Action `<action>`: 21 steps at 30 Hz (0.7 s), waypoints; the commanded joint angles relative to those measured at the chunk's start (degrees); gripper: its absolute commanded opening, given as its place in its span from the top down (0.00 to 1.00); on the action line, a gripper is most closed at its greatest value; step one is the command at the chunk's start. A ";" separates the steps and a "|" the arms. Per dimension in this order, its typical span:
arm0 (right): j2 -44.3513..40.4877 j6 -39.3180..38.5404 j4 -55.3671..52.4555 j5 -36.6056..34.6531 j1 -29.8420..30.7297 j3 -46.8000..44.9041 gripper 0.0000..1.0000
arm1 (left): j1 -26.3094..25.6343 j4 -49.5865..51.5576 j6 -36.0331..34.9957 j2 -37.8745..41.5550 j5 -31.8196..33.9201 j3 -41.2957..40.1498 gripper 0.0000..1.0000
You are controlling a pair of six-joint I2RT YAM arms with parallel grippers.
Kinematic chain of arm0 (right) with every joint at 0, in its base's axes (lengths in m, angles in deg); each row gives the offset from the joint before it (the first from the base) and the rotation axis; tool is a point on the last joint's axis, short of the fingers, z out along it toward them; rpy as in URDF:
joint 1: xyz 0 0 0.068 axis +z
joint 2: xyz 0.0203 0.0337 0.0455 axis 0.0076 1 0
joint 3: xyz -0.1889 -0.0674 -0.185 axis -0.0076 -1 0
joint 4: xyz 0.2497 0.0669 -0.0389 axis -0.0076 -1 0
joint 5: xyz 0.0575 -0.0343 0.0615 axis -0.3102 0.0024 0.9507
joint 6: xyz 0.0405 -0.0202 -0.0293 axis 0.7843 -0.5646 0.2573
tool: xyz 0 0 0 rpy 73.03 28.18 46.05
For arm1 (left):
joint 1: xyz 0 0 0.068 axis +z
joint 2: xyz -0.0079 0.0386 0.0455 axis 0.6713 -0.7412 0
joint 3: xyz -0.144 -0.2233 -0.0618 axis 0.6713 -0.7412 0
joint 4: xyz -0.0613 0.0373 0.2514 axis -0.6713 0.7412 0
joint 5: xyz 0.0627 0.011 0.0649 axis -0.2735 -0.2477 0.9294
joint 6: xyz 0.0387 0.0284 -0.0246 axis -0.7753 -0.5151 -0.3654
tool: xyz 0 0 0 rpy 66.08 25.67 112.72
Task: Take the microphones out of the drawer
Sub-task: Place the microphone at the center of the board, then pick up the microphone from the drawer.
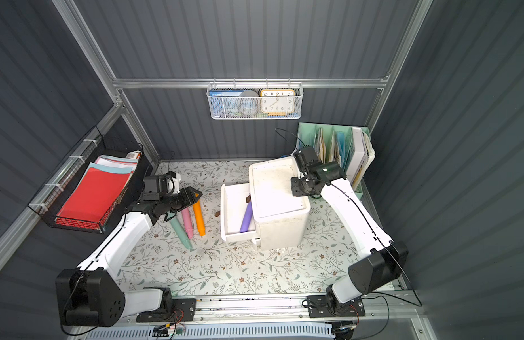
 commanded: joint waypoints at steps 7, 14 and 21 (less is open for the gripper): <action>6.00 0.63 -4.16 2.52 0.17 -4.50 1.00 | -11.12 4.03 -2.64 -3.16 -4.37 6.72 0.41; 6.01 0.70 -4.40 2.53 0.23 -4.50 1.00 | -20.19 7.75 -7.01 -7.71 5.09 10.60 0.41; 6.02 0.63 -4.56 2.22 0.17 -4.67 1.00 | -27.51 10.99 -9.49 -14.45 11.81 15.31 0.42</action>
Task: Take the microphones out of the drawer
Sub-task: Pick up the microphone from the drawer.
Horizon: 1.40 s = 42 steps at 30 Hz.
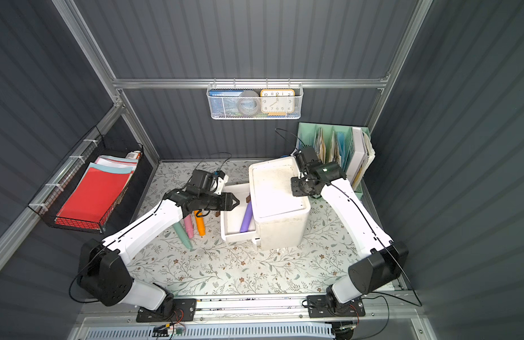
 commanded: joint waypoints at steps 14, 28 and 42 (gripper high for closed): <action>5.80 0.55 -4.60 2.06 0.17 -4.85 1.00 | -9.29 0.93 -3.16 -9.34 13.55 4.17 0.42; 5.58 0.62 -4.60 1.97 0.16 -5.64 1.00 | -12.83 2.39 -1.74 -15.57 22.47 6.14 0.45; 5.31 0.48 -4.52 1.61 0.16 -5.99 1.00 | -12.97 3.41 -0.70 -15.52 24.09 6.30 0.70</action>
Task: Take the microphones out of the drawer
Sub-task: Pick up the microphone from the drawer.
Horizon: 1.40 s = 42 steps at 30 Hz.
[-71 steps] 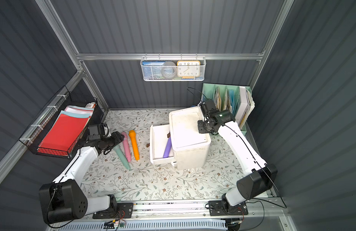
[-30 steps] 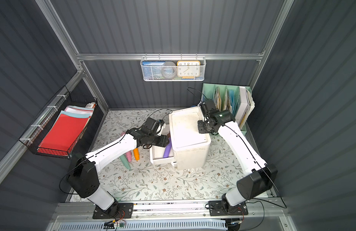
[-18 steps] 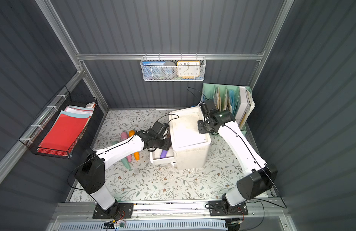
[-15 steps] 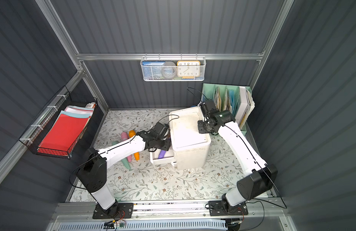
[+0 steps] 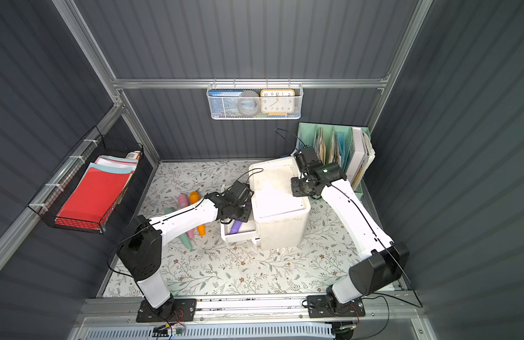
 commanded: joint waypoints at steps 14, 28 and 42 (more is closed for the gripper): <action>5.77 0.74 -4.91 1.93 0.17 -5.55 1.00 | -0.49 1.32 10.85 2.37 4.48 -0.72 0.77; 5.38 0.13 -5.00 1.48 0.17 -5.73 1.00 | -0.42 0.63 12.17 5.53 6.94 -1.01 0.79; 5.65 -0.09 -5.13 1.53 0.17 -5.29 1.00 | -0.42 0.43 11.53 11.08 8.54 -0.32 0.79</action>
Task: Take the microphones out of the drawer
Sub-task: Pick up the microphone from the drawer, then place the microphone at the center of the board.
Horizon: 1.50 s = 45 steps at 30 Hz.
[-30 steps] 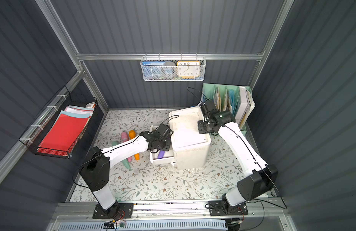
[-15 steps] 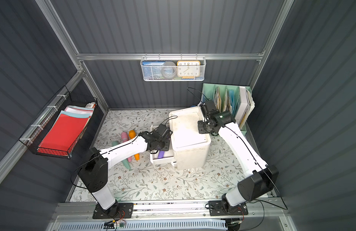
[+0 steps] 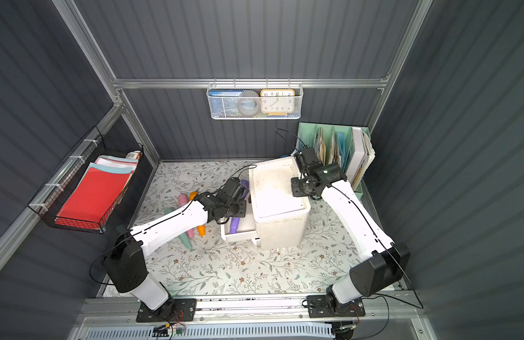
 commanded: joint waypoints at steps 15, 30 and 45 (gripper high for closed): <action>6.28 0.11 -5.99 1.74 0.17 -4.57 1.00 | 7.59 0.09 -2.99 11.71 4.92 -1.31 0.79; 6.66 0.11 -5.81 1.88 0.17 -4.92 1.00 | 26.10 -4.41 -1.41 21.94 -2.59 -17.16 0.79; 6.57 -0.51 -5.72 0.83 0.12 -6.22 1.00 | 42.45 -10.78 6.48 26.42 -7.47 -32.15 0.79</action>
